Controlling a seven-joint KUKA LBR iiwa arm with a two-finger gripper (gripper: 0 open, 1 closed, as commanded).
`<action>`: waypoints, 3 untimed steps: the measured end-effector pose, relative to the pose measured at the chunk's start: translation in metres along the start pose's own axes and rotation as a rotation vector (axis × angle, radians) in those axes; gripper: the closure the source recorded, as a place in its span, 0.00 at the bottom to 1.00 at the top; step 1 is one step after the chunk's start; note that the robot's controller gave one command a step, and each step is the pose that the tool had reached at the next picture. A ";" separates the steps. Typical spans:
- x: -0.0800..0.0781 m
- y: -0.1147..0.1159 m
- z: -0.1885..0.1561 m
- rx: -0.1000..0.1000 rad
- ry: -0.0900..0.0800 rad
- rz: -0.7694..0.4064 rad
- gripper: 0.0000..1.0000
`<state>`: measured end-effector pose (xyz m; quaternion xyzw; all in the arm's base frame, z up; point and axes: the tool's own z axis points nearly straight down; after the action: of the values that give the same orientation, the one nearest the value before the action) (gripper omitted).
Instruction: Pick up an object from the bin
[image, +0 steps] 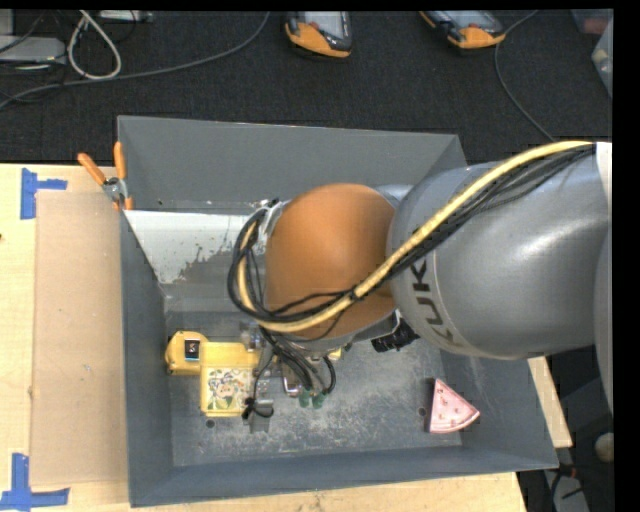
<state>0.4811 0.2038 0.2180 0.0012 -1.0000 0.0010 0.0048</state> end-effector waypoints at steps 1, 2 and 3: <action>-0.002 -0.001 -0.003 -0.002 -0.007 0.005 0.00; -0.041 -0.025 0.085 -0.002 -0.009 -0.030 0.00; -0.066 -0.042 0.147 -0.004 -0.014 -0.195 0.00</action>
Offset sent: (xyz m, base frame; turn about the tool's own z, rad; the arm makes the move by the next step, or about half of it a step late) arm 0.0638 -0.0421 -0.1480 -0.0488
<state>0.5462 0.1616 0.0706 0.0984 -0.9951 -0.0013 -0.0021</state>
